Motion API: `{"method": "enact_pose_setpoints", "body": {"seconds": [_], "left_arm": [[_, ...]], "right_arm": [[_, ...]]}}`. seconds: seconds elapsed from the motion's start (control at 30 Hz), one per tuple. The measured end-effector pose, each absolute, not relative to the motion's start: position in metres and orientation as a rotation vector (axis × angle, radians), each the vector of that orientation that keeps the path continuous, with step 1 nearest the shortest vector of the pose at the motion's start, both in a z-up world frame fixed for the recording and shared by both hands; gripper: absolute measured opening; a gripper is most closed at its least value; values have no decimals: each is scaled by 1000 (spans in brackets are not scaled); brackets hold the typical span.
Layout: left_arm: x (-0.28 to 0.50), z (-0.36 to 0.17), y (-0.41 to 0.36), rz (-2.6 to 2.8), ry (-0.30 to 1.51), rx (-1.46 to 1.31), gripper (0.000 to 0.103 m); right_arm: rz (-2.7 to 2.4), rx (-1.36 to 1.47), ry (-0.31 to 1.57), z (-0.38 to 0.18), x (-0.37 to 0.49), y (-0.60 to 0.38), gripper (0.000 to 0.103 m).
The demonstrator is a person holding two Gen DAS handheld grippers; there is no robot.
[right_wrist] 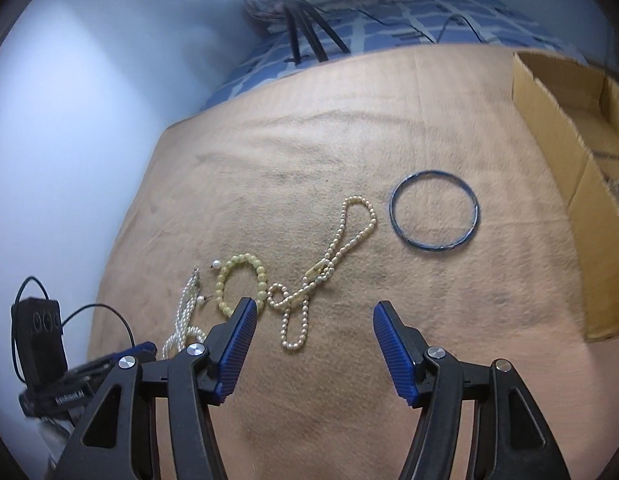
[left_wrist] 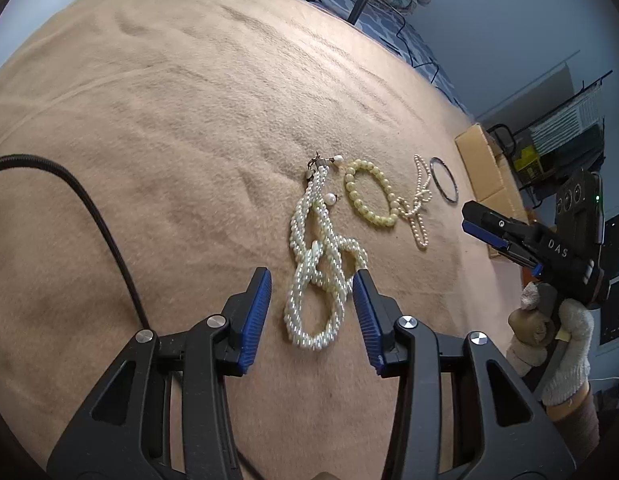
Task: Organize jewelry
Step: 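Grasp the twisted white pearl necklace with the left tool while the right tool grasps the cream pearl strand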
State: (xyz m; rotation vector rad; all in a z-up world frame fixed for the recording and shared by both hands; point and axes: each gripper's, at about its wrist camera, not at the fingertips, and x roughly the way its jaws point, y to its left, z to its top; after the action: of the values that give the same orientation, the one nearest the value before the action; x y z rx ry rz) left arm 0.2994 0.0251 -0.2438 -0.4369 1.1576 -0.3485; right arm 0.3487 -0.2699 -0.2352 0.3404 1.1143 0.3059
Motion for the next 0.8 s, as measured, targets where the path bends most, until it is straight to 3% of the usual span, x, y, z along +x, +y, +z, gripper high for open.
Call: {"method": "enact_pose_setpoints", "body": {"seconds": [0.1,0.6,0.7,0.8], "left_arm": [[305,-247,19,-325,1157,-405,54],[306,-253,-20,-256,1103,-99,54],[303,-255,-29,-237,1083,-20,51],[302,-256,-33,-222,1065,23,42]], "right_arm": [[302,385,1129,-243,355,-273,64],[249,534,1163,-272,381,-273,63],[231,521,1162,-271,385,-270,61],[208,466,1166,-270,389,-261,56]]}}
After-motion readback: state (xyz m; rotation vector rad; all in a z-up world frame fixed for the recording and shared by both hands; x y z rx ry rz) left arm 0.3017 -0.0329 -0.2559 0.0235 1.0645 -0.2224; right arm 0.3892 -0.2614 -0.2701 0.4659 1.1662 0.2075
